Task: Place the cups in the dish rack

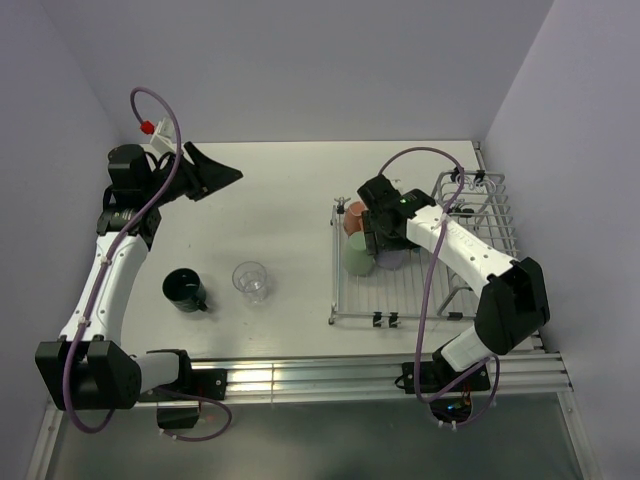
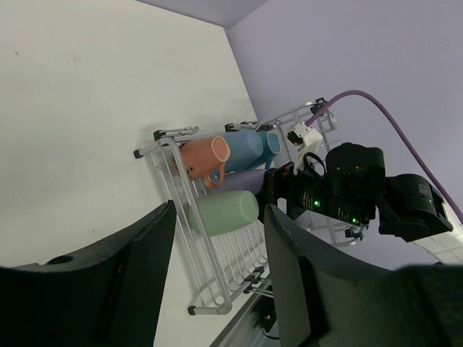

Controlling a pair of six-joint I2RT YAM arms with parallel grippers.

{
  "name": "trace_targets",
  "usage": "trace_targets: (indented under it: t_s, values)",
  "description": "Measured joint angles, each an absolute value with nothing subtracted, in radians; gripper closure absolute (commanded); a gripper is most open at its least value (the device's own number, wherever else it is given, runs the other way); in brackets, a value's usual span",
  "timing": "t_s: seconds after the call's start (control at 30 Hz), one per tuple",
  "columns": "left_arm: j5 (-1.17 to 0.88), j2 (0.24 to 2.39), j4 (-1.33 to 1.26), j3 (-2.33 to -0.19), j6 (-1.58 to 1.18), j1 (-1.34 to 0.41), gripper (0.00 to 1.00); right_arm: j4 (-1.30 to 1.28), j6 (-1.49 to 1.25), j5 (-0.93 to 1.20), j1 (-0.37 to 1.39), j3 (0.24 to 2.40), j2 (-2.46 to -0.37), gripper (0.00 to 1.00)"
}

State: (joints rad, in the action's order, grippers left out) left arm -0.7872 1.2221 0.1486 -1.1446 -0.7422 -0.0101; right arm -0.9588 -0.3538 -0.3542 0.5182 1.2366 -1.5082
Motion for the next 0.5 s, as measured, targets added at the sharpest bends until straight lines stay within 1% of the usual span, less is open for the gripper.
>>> trace_targets:
  t_s: [0.3,0.4,0.5]
  values:
    - [-0.785,1.224,0.162,-1.145,-0.732,-0.010,0.43,-0.965,-0.361,-0.359,0.518,1.241,-1.491,0.14]
    - [-0.760,1.224,0.195,-1.145,-0.711,-0.010,0.43,-0.995,-0.372,-0.371,0.519,1.274,-1.454,0.14]
    - [-0.696,1.223,0.254,-1.146,-0.680,-0.010,0.43,-1.016,-0.384,-0.392,0.519,1.332,-1.386,0.11]
